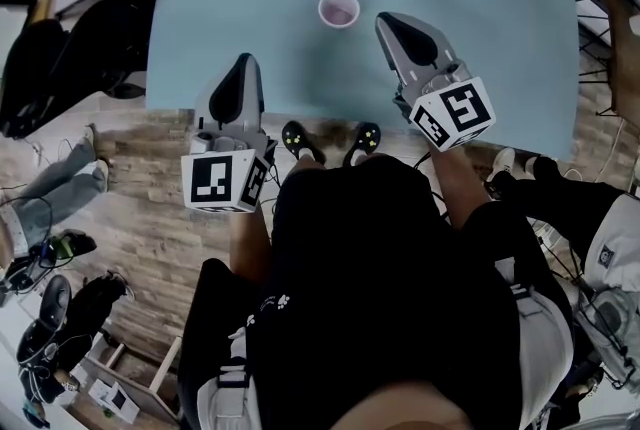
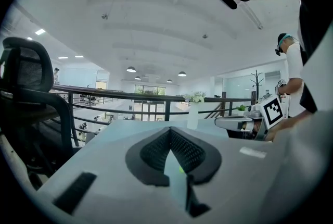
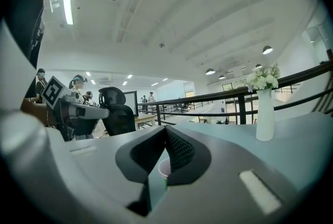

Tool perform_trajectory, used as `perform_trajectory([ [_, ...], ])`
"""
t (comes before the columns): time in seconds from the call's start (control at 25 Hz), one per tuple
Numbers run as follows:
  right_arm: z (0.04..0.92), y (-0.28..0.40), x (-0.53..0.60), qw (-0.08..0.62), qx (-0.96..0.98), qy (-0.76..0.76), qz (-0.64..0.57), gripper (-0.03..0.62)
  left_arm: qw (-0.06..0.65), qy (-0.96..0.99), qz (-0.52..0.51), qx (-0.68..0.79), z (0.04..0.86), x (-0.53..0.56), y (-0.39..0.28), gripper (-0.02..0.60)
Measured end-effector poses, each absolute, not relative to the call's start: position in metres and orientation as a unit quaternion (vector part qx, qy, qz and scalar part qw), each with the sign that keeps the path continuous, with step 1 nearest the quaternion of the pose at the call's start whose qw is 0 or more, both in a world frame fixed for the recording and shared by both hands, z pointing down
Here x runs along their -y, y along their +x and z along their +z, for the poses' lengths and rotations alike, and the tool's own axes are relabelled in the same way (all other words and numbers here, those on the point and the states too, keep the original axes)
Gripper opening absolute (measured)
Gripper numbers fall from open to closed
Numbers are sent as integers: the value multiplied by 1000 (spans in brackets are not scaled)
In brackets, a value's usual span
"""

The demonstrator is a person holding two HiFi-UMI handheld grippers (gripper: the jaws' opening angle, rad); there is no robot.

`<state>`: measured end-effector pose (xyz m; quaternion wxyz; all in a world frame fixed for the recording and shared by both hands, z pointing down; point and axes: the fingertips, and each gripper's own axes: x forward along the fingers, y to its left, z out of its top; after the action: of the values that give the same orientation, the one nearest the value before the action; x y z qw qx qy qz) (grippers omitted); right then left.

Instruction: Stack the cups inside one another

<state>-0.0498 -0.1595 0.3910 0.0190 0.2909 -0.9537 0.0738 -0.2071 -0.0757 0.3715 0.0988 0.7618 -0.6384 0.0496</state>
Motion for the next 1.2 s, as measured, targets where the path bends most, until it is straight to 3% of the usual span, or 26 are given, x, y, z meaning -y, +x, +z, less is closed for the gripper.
perform_trajectory([
  [1.2,365,-41,134,8,940,333,67,11,89,799,45,593,363,73,-201,-14],
])
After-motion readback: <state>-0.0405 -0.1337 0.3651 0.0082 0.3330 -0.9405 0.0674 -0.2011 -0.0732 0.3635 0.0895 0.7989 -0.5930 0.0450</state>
